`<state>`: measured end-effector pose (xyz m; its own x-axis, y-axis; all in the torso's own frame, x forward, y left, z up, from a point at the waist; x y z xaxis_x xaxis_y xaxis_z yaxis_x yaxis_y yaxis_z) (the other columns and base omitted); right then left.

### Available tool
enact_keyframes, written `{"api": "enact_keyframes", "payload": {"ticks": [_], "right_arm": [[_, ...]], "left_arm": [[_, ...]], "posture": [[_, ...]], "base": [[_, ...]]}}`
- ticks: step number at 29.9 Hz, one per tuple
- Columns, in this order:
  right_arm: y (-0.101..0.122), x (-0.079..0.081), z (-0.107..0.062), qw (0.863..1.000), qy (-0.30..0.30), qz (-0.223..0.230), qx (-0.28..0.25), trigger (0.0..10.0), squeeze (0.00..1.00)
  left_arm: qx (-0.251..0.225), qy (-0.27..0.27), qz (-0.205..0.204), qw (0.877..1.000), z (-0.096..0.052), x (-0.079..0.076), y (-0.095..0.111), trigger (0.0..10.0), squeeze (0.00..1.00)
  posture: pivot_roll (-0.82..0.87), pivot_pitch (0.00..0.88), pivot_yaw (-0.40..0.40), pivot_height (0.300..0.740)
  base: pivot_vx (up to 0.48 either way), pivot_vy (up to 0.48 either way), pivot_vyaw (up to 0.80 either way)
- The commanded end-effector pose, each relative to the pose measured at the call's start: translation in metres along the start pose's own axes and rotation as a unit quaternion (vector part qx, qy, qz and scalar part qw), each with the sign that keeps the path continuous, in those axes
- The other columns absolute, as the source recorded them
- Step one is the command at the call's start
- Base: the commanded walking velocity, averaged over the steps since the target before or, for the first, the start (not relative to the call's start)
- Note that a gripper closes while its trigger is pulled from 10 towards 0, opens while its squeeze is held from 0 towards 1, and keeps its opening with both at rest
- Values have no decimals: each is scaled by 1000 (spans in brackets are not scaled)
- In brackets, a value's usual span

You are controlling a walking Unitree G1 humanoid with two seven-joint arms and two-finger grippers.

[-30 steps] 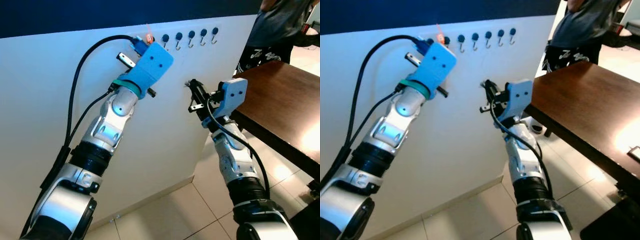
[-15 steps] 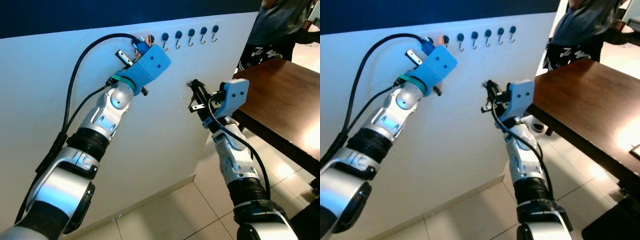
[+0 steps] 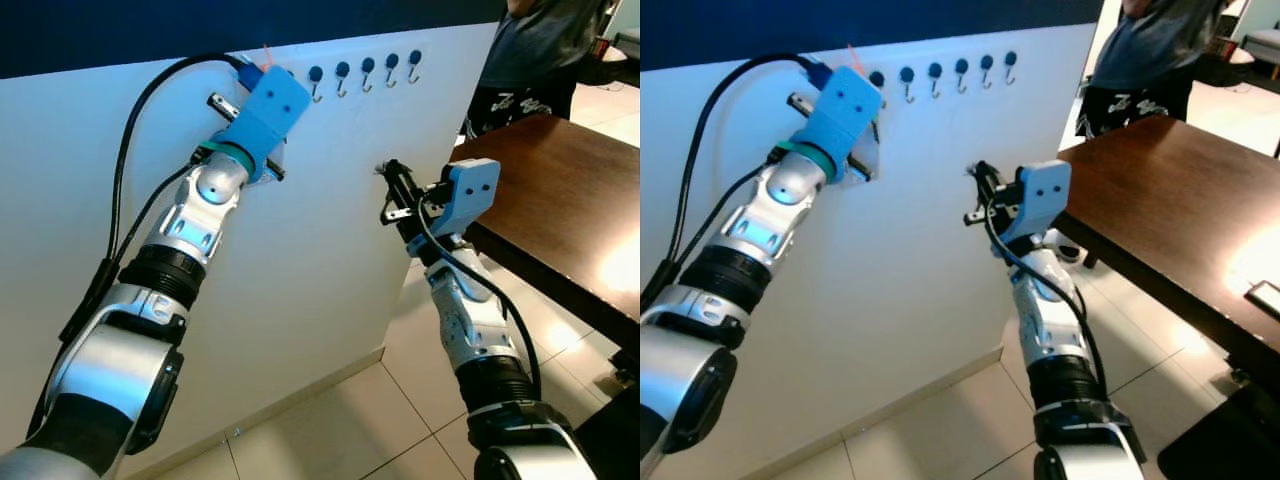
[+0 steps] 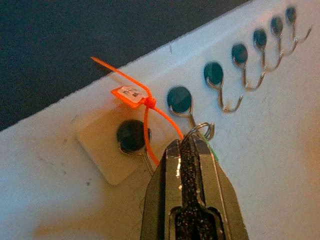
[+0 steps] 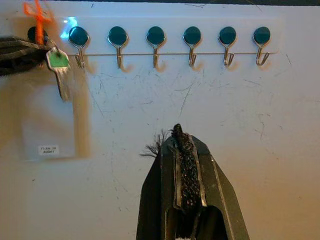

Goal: Hang keys on a hook

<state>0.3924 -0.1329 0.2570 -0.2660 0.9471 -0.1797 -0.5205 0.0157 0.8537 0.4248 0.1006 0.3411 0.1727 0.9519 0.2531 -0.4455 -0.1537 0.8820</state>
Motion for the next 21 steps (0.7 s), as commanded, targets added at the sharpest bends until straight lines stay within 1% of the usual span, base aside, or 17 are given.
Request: {"api": "enact_keyframes", "payload": {"ticks": [1, 2, 3, 5, 6, 7, 8, 9, 11, 12, 13, 15, 16, 17, 18, 20, 21], "right_arm": [[-2, 0, -2, 1000, -2, 7, 3, 10000, 0], [-2, 0, -2, 1000, -2, 7, 3, 10000, 0], [-3, 1, -2, 1000, -1, 8, 4, 10000, 0], [-3, 1, -2, 1000, -1, 8, 4, 10000, 0], [-3, 2, -1, 1000, 0, 8, 4, 10000, 0], [-3, 2, -1, 1000, 0, 8, 4, 10000, 0], [-3, 2, -1, 1000, 0, 9, 4, 10000, 0], [-3, 2, -1, 1000, 0, 9, 4, 10000, 0], [-3, 3, -1, 1000, 0, 10, 4, 10000, 0], [-3, 3, -1, 1000, 0, 10, 4, 10000, 0], [-3, 3, -1, 1000, 0, 10, 5, 10000, 0], [-3, 3, -1, 1000, 0, 10, 5, 10000, 0], [-4, 3, -1, 1000, 0, 10, 5, 10000, 0], [-4, 3, -2, 1000, 0, 10, 6, 10000, 0], [-4, 3, -2, 1000, 0, 10, 6, 10000, 0], [-4, 2, -1, 1000, 0, 11, 5, 10000, 0], [-3, 3, -1, 1000, 0, 11, 5, 10000, 0]], "left_arm": [[-10, -27, -72, 997, -4, -3, 3, 10000, 0], [-10, -27, -72, 997, -4, -3, 3, 10000, 0], [-47, -99, -156, 982, -14, -23, 16, 10000, 0], [-47, -99, -156, 982, -14, -23, 16, 10000, 0], [-60, -125, -167, 976, -18, -31, 21, 10000, 0], [-60, -125, -167, 976, -18, -31, 21, 10000, 0], [-67, -148, -155, 974, -22, -38, 23, 10000, 0], [-67, -148, -155, 974, -22, -38, 23, 10000, 0], [-76, -185, -71, 977, -30, -51, 21, 10000, 0], [-76, -185, -71, 977, -30, -51, 21, 10000, 0], [-80, -189, -20, 979, -32, -55, 20, 10000, 0], [-80, -189, -20, 979, -32, -55, 20, 10000, 0], [-84, -185, 19, 979, -31, -56, 20, 10000, 0], [-86, -166, 60, 980, -27, -54, 20, 10000, 0], [-86, -166, 60, 980, -27, -54, 20, 10000, 0], [-81, -128, 138, 979, -19, -46, 18, 10000, 0], [-73, -107, 181, 975, -15, -41, 16, 10000, 0]], "posture": [[56, 0, 92, 740], [56, 0, 92, 740], [61, 1, 90, 740], [61, 1, 90, 740], [62, 0, 91, 740], [62, 0, 91, 740], [63, 1, 92, 740], [63, 1, 92, 740], [63, 4, 92, 740], [63, 4, 92, 740], [66, 5, 89, 740], [66, 5, 89, 740], [66, 5, 89, 740], [65, 5, 90, 740], [65, 5, 90, 740], [65, 5, 90, 740], [65, 4, 91, 740]], "base": [[0, 0, 0], [0, 0, 0], [0, 0, 0], [0, 0, 0], [0, 0, 0], [0, 0, 0], [0, 0, 0], [0, 0, 0], [0, 0, 0], [0, 0, 0], [0, 0, 0], [0, 0, 0], [0, 0, 0], [0, 0, 0], [0, 0, 0], [0, 0, 0], [0, 0, 0]]}}
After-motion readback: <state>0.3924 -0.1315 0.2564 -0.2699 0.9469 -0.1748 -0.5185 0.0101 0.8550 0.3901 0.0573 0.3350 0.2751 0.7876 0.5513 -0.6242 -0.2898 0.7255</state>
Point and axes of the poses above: a point about 5 cm out from each wrist's last joint towards the gripper, its own z axis pointing out of the wrist towards the gripper, its own y axis along the axis of the wrist's last joint, x = y × z, the point moved 2 cm from there along z, pointing out of the wrist towards the gripper, and after that the axes turned 9 degrees about -z, right-handed, at the moved point
